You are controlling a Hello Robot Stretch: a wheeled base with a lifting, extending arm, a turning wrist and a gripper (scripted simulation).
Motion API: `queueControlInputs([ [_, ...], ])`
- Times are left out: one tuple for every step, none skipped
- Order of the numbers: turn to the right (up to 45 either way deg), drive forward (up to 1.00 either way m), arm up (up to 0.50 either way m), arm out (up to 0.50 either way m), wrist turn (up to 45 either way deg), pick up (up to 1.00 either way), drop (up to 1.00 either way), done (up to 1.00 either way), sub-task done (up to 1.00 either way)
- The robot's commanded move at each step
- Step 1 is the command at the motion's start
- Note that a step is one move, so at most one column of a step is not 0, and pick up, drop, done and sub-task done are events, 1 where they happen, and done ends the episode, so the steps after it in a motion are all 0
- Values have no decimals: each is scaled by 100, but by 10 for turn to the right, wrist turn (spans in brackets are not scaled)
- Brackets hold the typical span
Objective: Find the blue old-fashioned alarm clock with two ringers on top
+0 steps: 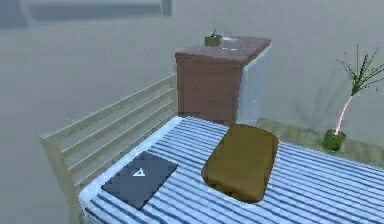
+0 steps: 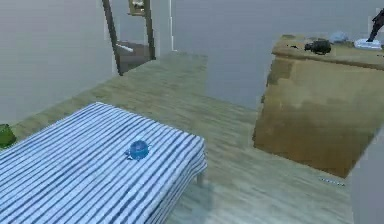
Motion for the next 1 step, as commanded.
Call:
queueControlInputs([
  [450, 0, 0, 0, 0, 0, 0, 0, 0],
])
